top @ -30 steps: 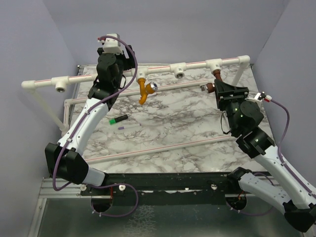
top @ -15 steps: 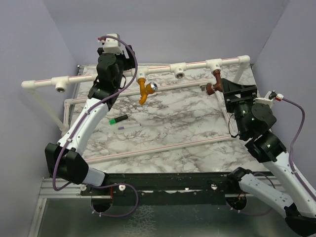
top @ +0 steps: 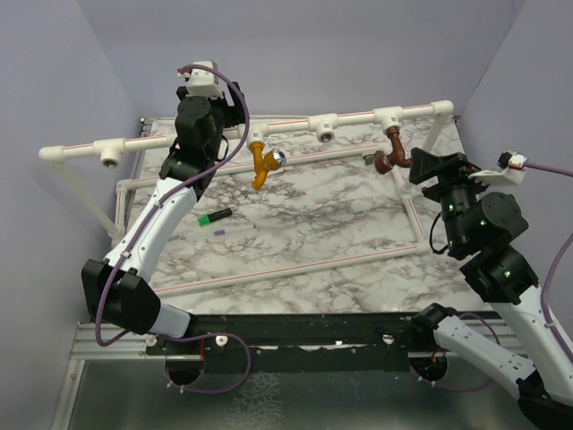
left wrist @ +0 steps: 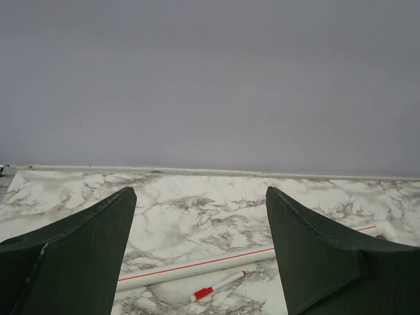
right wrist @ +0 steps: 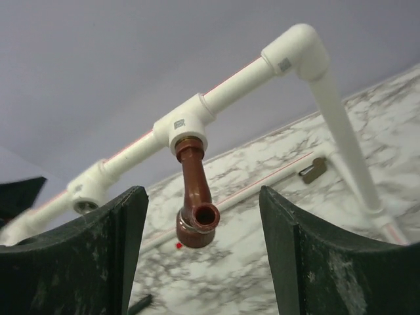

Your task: Install the water faucets

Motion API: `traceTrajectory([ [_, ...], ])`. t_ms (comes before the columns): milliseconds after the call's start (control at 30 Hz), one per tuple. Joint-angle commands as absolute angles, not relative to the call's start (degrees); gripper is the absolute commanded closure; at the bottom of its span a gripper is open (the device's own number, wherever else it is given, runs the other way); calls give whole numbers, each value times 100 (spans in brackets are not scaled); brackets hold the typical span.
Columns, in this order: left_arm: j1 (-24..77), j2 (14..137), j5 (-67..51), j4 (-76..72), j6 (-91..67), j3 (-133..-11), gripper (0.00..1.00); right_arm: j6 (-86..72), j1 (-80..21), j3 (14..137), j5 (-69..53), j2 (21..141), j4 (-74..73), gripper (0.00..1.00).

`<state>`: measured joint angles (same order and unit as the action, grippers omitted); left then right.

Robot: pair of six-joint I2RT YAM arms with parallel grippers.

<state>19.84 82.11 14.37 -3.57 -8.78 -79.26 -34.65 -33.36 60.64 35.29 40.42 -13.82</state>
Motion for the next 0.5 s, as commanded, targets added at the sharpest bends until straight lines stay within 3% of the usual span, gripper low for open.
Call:
traceTrajectory([
  [0, 2092, 8689, 1033, 1037, -760, -7488, 18, -715, -3349, 6279, 2942, 4043, -1049, 28],
  [267, 2092, 8675, 1036, 1040, -761, -7489, 18, 2950, -3349, 6624, 1811, 4253, -1794, 24],
  [467, 2092, 8691, 1028, 1037, -753, -7488, 18, 4449, -3349, 6637, 905, 4139, -2678, 20],
])
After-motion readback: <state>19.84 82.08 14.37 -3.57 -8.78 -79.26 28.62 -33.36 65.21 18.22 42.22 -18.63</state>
